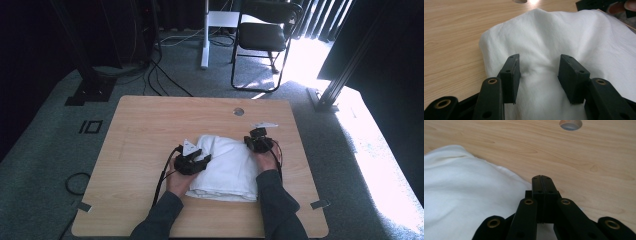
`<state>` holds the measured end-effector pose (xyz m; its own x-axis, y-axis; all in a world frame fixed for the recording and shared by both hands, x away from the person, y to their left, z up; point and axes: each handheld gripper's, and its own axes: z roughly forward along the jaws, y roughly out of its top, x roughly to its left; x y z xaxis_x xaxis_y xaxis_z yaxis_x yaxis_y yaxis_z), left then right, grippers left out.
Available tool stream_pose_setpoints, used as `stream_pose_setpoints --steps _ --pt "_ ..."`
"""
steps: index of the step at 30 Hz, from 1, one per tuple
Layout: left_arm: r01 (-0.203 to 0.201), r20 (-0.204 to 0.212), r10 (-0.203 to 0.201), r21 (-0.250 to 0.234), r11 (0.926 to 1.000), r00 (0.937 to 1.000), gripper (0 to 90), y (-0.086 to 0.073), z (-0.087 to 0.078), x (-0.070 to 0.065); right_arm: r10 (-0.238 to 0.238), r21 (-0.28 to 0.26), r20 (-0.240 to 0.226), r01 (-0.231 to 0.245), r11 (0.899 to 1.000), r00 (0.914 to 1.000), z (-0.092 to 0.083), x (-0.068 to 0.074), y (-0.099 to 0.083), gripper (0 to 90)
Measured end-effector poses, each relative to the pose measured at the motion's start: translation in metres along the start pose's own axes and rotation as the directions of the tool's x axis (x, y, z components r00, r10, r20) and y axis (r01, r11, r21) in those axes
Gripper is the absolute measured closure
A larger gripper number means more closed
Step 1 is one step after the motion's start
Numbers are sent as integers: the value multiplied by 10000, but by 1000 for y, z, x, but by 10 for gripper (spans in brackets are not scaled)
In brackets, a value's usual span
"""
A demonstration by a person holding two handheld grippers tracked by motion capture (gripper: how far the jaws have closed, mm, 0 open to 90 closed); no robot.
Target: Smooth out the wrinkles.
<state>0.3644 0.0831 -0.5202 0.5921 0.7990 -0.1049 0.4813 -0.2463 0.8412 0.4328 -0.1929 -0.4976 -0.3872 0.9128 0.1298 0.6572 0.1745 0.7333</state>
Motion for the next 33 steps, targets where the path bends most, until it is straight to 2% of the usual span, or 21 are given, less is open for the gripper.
stream_pose_setpoints --steps 2,4,6,8,9,10,11,12,13,14,16,20,22,24,25,26,27,29,30,31,33 --pt "-77 -42 77 17 10000 10000 533 0 0 -1 -60 -416 -987 19 9991 9951 -3 0 2 641" --pt "-132 -92 132 17 9999 9999 535 1 0 -2 -511 -759 -1309 414 9963 9901 -3 11 7 538" --pt "-171 -113 171 -14 9999 9998 536 0 0 -3 -888 -791 -1667 764 9939 9820 2 25 14 482" --pt "-210 -137 210 2 9998 9997 537 0 0 -4 -1105 -512 -1808 1028 9934 9773 11 36 18 484" --pt "-255 -188 255 6 9997 9995 538 0 0 -5 -1036 -53 -1893 1045 9945 9764 19 39 19 545" --pt "-316 -207 316 32 9995 9993 540 0 0 -6 -1079 315 -1827 1155 9928 9772 25 42 17 670" --pt "-316 -207 316 32 9995 9993 541 0 0 -6 -1079 315 -1827 1155 9928 9772 25 42 17 670" --pt "-378 -220 379 32 9993 9990 541 -1 0 -6 -1272 369 -1712 1354 9901 9770 28 44 15 834" --pt "-365 -212 365 27 9993 9991 542 -2 0 -7 -1185 426 -1325 1251 9912 9841 28 43 13 894" --pt "-349 -230 349 29 9994 9991 543 -2 0 -7 -1060 275 -1228 1101 9935 9868 26 41 12 896" --pt "-301 -274 302 48 9995 9992 548 -3 1 -8 -1014 -44 -619 1013 9948 9929 19 36 11 896" --pt "-232 -110 233 46 9997 9997 550 -4 3 -11 -622 -319 -127 618 9976 9980 8 23 5 888" --pt "-348 -205 350 80 9994 9992 550 -4 4 -13 -739 141 -62 739 9972 9972 8 21 -2 827" --pt "-306 -271 308 74 9995 9992 551 -6 3 -13 -1028 257 1024 1007 9946 9894 3 20 -11 715" --pt "-228 -236 229 70 9997 9995 551 -7 3 -12 -882 286 1278 852 9960 9879 -2 17 -14 661" --pt "-182 -207 183 56 9998 9996 551 -7 2 -12 -565 105 1300 556 9984 9899 -10 14 -19 601" --pt "-187 -188 187 42 9998 9996 550 -8 1 -13 -354 -203 1142 380 9991 9928 -19 14 -24 572" --pt "-210 -192 211 52 9998 9996 550 -8 -1 -14 -974 -703 436 1003 9925 9943 -38 23 -37 499" --pt "-261 -222 262 59 9996 9994 550 -8 -1 -15 -1230 -994 168 1241 9873 9923 -47 27 -44 500" --pt "-254 -233 256 58 9997 9994 550 -8 -2 -16 -1348 -1081 -287 1309 9855 9905 -55 30 -52 486" --pt "-268 -257 268 12 9996 9993 550 -8 -3 -16 -1692 -1226 -841 1583 9797 9820 -67 34 -67 461"
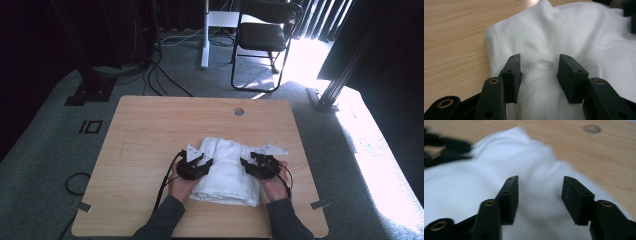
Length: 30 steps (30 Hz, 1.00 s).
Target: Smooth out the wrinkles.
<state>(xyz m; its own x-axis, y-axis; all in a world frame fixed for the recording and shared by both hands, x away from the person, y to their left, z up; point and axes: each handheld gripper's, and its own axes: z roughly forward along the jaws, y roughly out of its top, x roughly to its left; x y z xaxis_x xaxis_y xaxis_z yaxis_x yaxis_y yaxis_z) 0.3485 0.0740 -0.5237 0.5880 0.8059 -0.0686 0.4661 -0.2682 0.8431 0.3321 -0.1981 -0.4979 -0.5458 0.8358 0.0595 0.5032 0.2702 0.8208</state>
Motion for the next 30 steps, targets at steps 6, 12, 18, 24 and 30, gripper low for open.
stream_pose_setpoints --steps 6,12,18,24,30 --pt "-129 -121 128 -35 9999 9998 548 0 0 -2 -570 1470 -530 643 9870 9970 5 4 -36 430" --pt "-160 -329 158 -58 9999 9993 545 -1 1 -3 -268 1925 -733 405 9805 9969 23 -2 -44 412" --pt "61 -757 -72 -150 9999 9971 540 4 4 14 -352 1633 -445 421 9857 9984 43 -5 -32 407" --pt "249 -1433 -247 -6 9997 9894 533 16 13 46 -443 1574 -200 469 9864 9988 73 -3 -9 404" --pt "697 -2125 -650 151 9975 9750 530 29 20 80 -422 1565 -112 434 9867 9990 106 2 16 401"
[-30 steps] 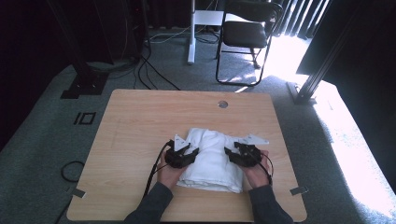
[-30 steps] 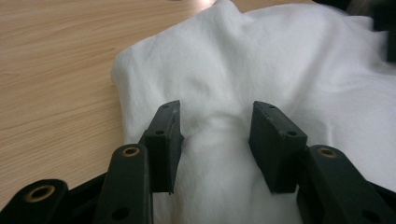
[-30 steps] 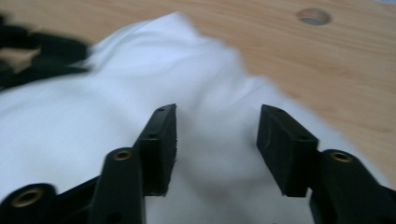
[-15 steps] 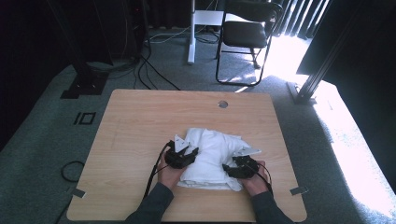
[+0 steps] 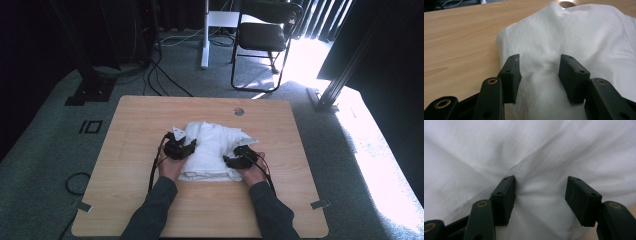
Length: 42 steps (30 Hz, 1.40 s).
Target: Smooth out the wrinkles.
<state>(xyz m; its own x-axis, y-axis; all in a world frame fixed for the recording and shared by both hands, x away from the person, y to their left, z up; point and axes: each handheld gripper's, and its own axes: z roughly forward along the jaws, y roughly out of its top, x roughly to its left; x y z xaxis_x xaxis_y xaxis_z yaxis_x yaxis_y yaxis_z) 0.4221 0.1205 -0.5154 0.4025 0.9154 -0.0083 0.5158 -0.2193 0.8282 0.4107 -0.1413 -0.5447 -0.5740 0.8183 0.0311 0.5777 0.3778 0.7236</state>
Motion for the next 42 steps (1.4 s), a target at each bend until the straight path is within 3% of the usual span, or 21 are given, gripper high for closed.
stream_pose_setpoints --steps 3,6,9,12,15,19,22,24,34,42 --pt "294 -97 -293 18 9996 9995 518 4 4 11 82 -85 39 -81 9999 10000 11 0 11 392" --pt "319 98 -319 -57 9995 9994 510 5 2 14 204 -117 -112 -206 9997 9997 14 -2 14 385" --pt "246 141 -242 -302 9992 9996 510 4 -11 11 140 -222 -139 -143 9997 9998 8 -6 9 383" --pt "316 533 -278 -708 9970 9982 507 2 -28 8 -28 -197 65 30 9998 10000 -3 -10 0 383" --pt "-12 936 92 -854 9963 9956 503 -5 -43 0 -298 157 296 294 9994 9991 -12 -13 -13 383" --pt "-532 1272 600 -563 9970 9901 502 -19 -51 -12 -328 228 449 318 9992 9985 -21 -18 -27 381" --pt "-948 1301 1021 -615 9936 9862 475 -29 -54 -18 -475 261 577 461 9986 9972 -28 -19 -32 379" --pt "-667 1514 786 -824 9944 9853 475 -31 -61 -15 -88 25 328 87 10000 9994 -35 -23 -36 376" --pt "-415 1124 568 -1334 9902 9920 471 -29 -95 17 1090 -963 585 -1030 9900 9923 -78 -43 -71 361" --pt "212 846 -76 -1610 9867 9964 471 -29 -110 46 1708 -1190 725 -1615 9797 9826 -85 -54 -80 351"
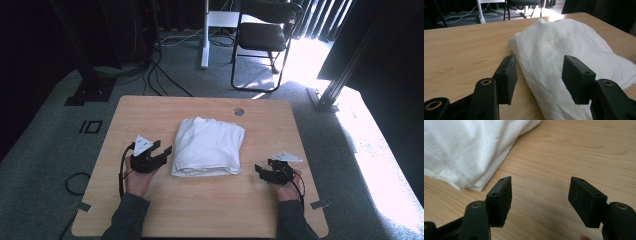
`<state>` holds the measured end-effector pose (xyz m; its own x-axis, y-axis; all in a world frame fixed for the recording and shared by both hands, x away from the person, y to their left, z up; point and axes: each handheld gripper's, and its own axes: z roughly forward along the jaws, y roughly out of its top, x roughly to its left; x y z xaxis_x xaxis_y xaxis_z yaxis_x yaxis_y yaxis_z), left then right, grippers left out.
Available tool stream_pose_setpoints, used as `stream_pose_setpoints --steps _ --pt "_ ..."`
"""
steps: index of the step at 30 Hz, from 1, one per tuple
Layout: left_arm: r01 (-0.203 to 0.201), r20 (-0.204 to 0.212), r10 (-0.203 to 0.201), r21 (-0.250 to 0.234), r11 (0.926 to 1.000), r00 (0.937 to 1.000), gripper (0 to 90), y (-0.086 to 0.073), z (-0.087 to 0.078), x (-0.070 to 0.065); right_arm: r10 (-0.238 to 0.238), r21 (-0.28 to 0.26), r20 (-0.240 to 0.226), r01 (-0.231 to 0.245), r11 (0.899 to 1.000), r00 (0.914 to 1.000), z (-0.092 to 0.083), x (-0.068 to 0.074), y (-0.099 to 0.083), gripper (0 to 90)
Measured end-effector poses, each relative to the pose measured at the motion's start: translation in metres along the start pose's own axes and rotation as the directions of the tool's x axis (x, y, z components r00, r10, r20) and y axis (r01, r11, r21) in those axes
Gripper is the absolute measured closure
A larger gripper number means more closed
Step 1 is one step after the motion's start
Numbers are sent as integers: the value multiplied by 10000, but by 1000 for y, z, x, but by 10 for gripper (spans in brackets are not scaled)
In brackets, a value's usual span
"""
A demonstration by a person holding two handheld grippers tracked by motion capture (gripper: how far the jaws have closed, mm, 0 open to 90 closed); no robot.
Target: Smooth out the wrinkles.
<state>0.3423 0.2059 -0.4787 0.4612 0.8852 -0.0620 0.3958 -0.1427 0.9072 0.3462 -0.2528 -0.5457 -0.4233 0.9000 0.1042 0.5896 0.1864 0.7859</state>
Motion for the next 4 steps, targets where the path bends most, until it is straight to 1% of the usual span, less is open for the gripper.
stream_pose_setpoints --steps 4 --pt "111 -22 -111 -53 9999 9999 471 0 -4 4 -5 60 1 5 10000 10000 1 -1 0 351"
